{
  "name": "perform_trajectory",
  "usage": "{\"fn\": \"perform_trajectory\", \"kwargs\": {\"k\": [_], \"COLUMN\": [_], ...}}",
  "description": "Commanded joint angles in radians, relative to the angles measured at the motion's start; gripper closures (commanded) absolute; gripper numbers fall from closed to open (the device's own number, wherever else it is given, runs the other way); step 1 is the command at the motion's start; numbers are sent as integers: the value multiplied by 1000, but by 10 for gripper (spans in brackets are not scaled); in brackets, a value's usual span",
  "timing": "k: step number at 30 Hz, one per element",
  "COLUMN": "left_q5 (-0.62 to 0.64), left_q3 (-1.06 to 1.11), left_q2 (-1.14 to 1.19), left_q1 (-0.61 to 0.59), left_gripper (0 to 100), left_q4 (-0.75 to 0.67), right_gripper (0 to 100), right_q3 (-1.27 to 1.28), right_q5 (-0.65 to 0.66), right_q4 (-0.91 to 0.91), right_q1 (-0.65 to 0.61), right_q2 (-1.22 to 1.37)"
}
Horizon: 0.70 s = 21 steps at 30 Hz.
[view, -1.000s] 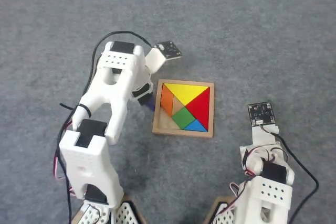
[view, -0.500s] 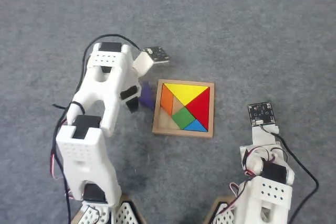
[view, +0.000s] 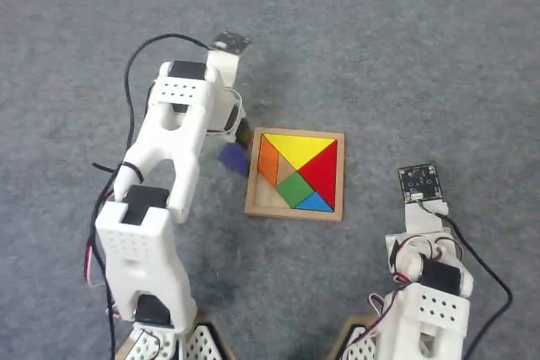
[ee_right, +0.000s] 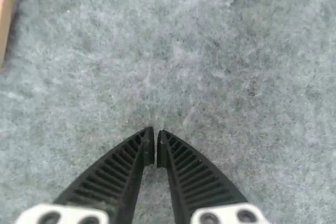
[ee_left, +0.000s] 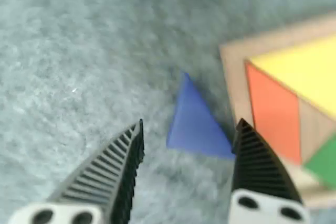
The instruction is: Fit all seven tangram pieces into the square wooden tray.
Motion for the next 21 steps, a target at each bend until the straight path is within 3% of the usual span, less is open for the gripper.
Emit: {"fn": "perform_trajectory", "kwargs": {"k": [1,5,15,21], "left_q5": [94,112,117,112], "left_q3": [-30,-30,-30,-30], "left_q2": [44,107,126,129], "left_q1": [9,5,12,8], "left_gripper": [739,739,739,739], "left_q4": [-38,-25,172,106], "right_gripper": [975,975,975,975], "right_q3": [-6,-6,-6,-6], "right_q5": [15,15,15,15], "right_q4": [-2,-2,-2,-2], "right_q1": [-4,-4,-4,-4], "right_q2": [-19,-19,-19,-19]}}
